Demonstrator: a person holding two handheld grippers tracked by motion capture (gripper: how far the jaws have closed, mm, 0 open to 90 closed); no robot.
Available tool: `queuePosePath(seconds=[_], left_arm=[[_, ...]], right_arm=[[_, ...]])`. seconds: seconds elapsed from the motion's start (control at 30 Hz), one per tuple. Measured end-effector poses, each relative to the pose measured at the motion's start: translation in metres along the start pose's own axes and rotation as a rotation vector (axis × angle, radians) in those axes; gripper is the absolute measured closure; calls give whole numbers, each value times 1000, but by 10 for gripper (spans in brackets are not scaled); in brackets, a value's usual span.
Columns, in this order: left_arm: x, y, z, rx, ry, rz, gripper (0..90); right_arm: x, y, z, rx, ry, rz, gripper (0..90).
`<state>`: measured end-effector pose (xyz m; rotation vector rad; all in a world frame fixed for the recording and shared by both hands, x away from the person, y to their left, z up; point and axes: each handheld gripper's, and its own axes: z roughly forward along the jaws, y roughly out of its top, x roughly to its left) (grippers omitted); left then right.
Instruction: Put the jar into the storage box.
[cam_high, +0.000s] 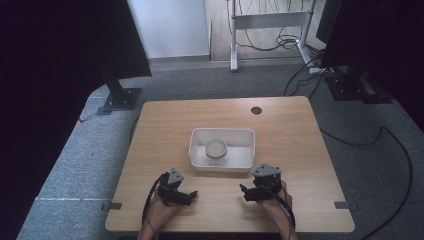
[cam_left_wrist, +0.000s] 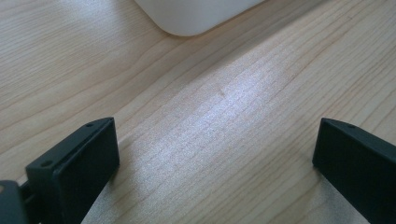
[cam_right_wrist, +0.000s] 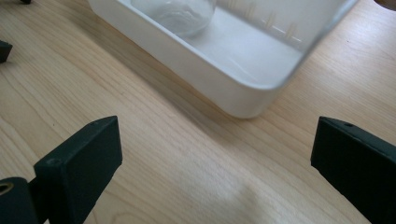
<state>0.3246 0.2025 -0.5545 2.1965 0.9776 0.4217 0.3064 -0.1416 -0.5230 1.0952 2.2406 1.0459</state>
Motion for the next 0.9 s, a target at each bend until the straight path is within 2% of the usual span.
queuePosePath(seconds=[0.4,0.9], left_arm=[[0,0,0,0,0,0,3],[0,0,0,0,0,0,3]], right_arm=[[-8,-25,-13,0,-32,22,16],[-13,-48,-15,41,-57,49,18]])
